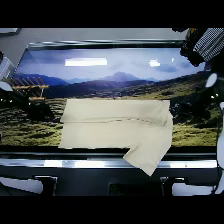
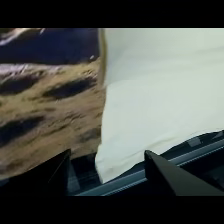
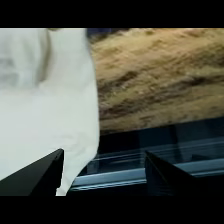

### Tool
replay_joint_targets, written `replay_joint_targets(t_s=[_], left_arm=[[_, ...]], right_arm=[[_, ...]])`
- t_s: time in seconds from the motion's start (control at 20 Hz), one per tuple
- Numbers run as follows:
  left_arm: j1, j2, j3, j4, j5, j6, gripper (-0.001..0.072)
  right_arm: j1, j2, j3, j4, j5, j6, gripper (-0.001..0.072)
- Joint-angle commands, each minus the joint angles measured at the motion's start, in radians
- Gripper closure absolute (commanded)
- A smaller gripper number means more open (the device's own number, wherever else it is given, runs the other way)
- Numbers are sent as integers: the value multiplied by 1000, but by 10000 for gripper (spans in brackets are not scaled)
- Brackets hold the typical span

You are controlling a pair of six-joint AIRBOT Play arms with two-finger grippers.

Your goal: Fold the clothes and pants, and hang the long-sleeved shirts on hangers.

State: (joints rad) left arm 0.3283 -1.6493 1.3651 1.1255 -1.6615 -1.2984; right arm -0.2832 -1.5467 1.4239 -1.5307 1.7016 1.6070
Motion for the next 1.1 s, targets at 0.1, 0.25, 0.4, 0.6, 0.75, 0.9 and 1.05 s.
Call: replay_joint_targets(t_s=[0.1,0.25,0.4,0.6,0.75,0.9,1.05], left_arm=[[75,191,-504,22,192,93,263],[72,201,-645,-111,250,187,264],[45,194,-660,-165,273,199,265],[9,172,-661,-165,273,161,301],[-3,169,-660,-165,224,155,664],[-3,175,-660,-165,212,157,689],[-3,175,-660,-165,231,158,689]], right_arm=[[-87,155,-257,6,-36,-49,159],[-87,159,-302,12,-36,-52,161],[-87,159,-302,12,-39,-52,171],[-87,159,-302,12,-35,-60,172],[-87,159,-303,12,-25,-59,174],[-87,187,-374,56,-27,-62,216],[-87,264,-611,156,-106,-187,213]])
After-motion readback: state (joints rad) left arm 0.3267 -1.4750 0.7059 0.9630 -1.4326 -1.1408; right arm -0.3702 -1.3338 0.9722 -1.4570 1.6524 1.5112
